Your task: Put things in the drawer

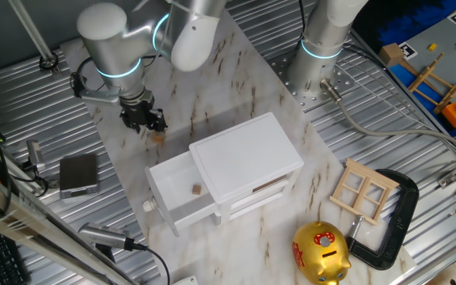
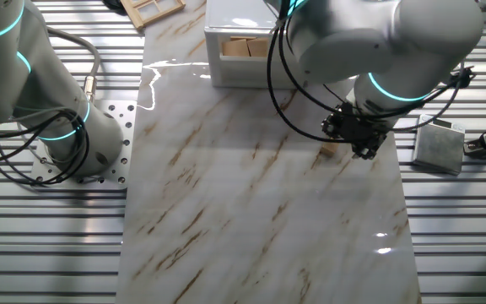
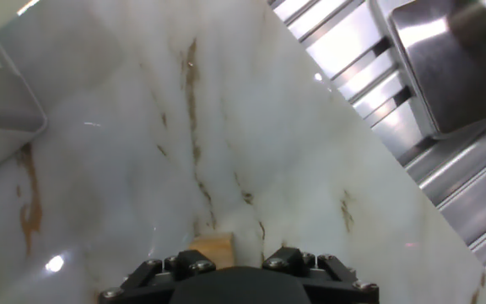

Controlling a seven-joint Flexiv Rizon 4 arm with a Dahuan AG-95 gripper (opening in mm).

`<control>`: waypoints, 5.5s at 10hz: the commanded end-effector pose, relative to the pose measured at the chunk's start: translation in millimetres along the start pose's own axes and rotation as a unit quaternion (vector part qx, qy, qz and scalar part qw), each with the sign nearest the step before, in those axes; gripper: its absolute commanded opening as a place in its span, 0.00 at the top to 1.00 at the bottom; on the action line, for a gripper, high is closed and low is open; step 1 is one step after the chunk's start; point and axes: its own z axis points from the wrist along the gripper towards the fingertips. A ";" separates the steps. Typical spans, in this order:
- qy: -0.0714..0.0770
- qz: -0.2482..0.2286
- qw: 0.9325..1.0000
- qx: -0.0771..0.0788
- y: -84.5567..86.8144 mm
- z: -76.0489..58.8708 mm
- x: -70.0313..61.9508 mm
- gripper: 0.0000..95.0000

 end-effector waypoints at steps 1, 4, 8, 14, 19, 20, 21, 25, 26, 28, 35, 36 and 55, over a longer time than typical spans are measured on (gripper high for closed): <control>0.003 0.006 1.000 0.001 4.5 3.9 0.9 0.40; 0.011 0.006 1.000 0.005 8.5 6.8 1.7 0.40; 0.010 0.009 1.000 0.007 12.9 11.3 1.6 0.40; 0.009 0.012 1.000 0.008 13.1 15.0 -0.4 0.80; 0.007 0.019 1.000 0.006 13.2 14.9 -0.4 1.00; 0.009 0.024 1.000 0.006 13.7 13.4 -0.6 1.00; 0.012 0.026 1.000 0.006 14.6 10.9 -0.9 1.00; 0.019 0.046 0.999 0.011 21.6 -6.1 -2.6 1.00; 0.019 0.057 0.998 0.012 23.0 -10.9 -1.5 1.00; 0.019 0.063 0.998 0.010 23.8 -21.1 0.9 1.00; 0.025 0.077 0.997 -0.001 9.3 -78.2 14.5 1.00; 0.025 0.082 0.996 -0.002 9.0 -84.6 16.2 1.00; 0.015 0.156 0.988 -0.008 24.4 -119.2 15.8 1.00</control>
